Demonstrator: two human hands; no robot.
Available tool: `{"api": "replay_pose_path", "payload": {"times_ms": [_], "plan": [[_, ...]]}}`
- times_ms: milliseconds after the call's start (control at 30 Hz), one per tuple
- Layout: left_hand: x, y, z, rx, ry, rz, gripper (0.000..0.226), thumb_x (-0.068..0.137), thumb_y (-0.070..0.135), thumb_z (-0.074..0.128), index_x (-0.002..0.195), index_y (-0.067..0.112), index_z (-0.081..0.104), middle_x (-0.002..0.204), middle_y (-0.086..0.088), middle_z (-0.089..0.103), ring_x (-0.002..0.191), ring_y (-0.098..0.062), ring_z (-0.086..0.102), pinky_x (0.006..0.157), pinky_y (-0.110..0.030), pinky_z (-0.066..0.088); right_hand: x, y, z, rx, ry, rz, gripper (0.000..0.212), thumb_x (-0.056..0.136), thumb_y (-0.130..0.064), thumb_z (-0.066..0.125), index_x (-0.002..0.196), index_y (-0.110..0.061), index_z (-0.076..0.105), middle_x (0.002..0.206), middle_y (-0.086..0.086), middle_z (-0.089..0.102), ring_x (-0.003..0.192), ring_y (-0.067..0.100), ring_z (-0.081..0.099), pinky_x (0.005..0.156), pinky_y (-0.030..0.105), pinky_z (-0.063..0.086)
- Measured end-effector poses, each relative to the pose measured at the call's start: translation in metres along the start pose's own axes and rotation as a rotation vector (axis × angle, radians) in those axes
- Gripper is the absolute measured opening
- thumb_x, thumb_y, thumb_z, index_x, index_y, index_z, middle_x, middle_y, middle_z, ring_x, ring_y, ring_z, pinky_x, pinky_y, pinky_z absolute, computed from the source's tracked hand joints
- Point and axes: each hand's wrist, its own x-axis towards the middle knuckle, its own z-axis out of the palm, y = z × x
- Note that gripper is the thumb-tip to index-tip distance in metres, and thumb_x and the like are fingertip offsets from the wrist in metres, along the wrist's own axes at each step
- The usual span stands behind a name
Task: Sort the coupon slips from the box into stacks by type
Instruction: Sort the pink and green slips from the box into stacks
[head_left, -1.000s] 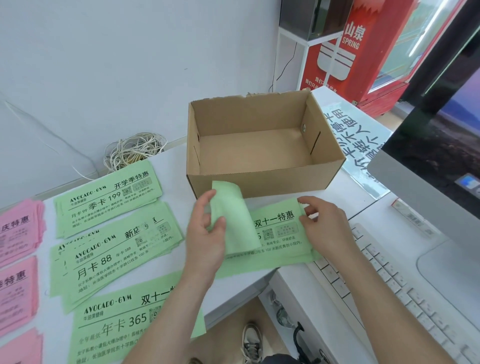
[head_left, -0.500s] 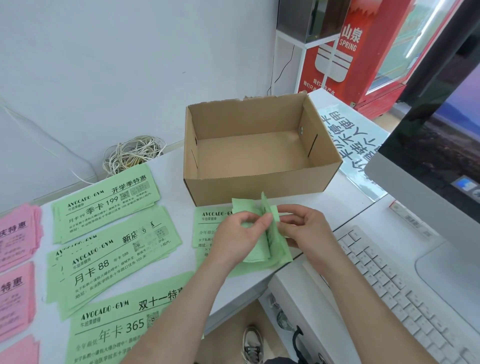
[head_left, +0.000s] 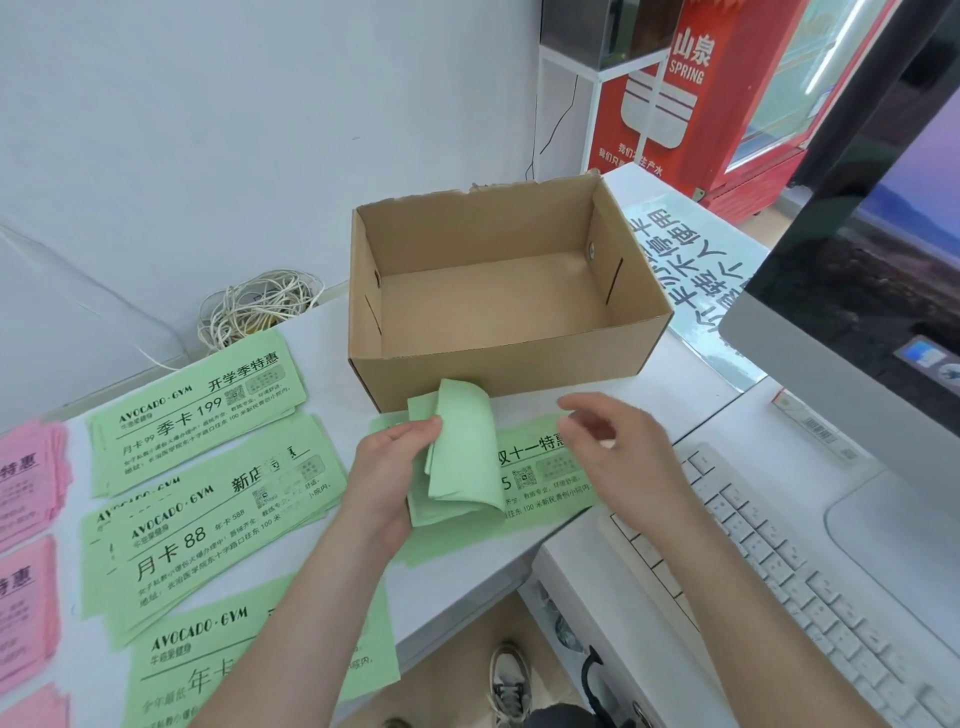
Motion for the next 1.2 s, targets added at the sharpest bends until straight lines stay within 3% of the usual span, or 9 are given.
{"api": "replay_pose_path", "payload": {"times_ms": [100,200,333,467,633,767,900,1033,1200], "plan": [[0.000,-0.003,-0.001,-0.022,-0.027,0.007,0.021,0.091,0.014,0.059,0.100,-0.002,0.069,0.098,-0.019,0.071,0.088,-0.032,0.068,0.084,-0.047,0.053,-0.014,-0.014,0.010,0.283,-0.301,0.157,0.070,0.074,-0.067,0.052,0.134,-0.029,0.052,0.114,-0.012,0.065,0.092,0.004,0.067,0.083,0.030,0.056],[-0.001,-0.008,0.000,-0.039,-0.038,0.024,0.019,0.093,0.013,0.055,0.091,0.001,0.071,0.093,-0.017,0.072,0.085,-0.030,0.069,0.084,-0.045,0.053,-0.018,-0.021,0.013,0.296,-0.328,0.152,0.074,0.072,-0.071,0.049,0.134,-0.031,0.050,0.116,-0.017,0.063,0.098,-0.001,0.063,0.086,0.028,0.055],[0.002,-0.014,-0.001,0.003,0.040,0.087,0.016,0.093,0.016,0.057,0.095,0.004,0.068,0.099,-0.010,0.072,0.099,-0.027,0.066,0.093,-0.044,0.050,-0.012,-0.019,0.000,0.336,-0.281,0.141,0.022,0.096,-0.041,0.050,0.106,-0.030,0.066,0.092,-0.011,0.075,0.085,0.007,0.071,0.075,0.026,0.057],[0.002,-0.015,-0.001,0.007,0.068,0.124,0.014,0.097,0.019,0.050,0.087,0.015,0.059,0.086,-0.007,0.061,0.073,-0.021,0.058,0.063,-0.035,0.049,-0.004,-0.005,-0.008,0.345,-0.160,0.253,0.031,0.099,-0.009,0.044,0.104,-0.022,0.072,0.086,-0.003,0.076,0.082,0.011,0.073,0.072,0.029,0.060],[0.005,-0.022,-0.007,0.210,0.086,0.295,0.030,0.091,0.010,0.050,0.099,0.038,0.053,0.108,-0.001,0.061,0.077,-0.021,0.052,0.072,-0.042,0.050,-0.005,0.002,-0.006,0.471,-0.197,0.299,0.032,0.097,0.001,0.045,0.106,-0.019,0.069,0.084,0.007,0.076,0.080,0.019,0.074,0.074,0.032,0.060],[-0.001,-0.016,0.002,0.465,-0.022,0.387,0.028,0.096,0.009,0.047,0.092,0.025,0.070,0.094,0.021,0.068,0.067,0.007,0.052,0.062,-0.001,0.039,-0.007,0.000,0.003,0.518,-0.188,0.271,0.035,0.094,0.003,0.048,0.108,-0.021,0.068,0.080,0.010,0.075,0.076,0.023,0.072,0.075,0.037,0.059],[-0.003,-0.011,0.019,0.665,-0.064,0.384,0.039,0.080,0.060,0.058,0.095,0.025,0.065,0.097,0.017,0.066,0.092,0.004,0.058,0.080,-0.020,0.043,-0.010,-0.009,0.020,0.359,-0.159,0.127,0.040,0.087,0.000,0.051,0.097,-0.033,0.069,0.050,-0.001,0.055,0.054,0.018,0.043,0.055,0.027,0.040],[0.003,-0.016,0.017,0.571,-0.040,0.332,0.023,0.085,0.041,0.065,0.078,0.019,0.065,0.072,0.012,0.064,0.068,-0.011,0.058,0.066,-0.029,0.043,-0.011,-0.013,0.026,0.278,-0.122,0.092,0.041,0.086,-0.002,0.050,0.107,-0.035,0.061,0.046,-0.008,0.052,0.043,0.009,0.037,0.044,0.020,0.033],[0.008,-0.018,0.001,0.287,-0.063,0.205,0.042,0.086,0.037,0.064,0.084,-0.005,0.063,0.079,-0.008,0.054,0.075,-0.019,0.048,0.074,-0.033,0.037,-0.014,0.003,0.013,-0.393,0.241,-0.128,0.046,0.087,-0.008,0.057,0.130,-0.023,0.052,0.109,0.003,0.061,0.096,0.021,0.053,0.080,0.033,0.045]]}}
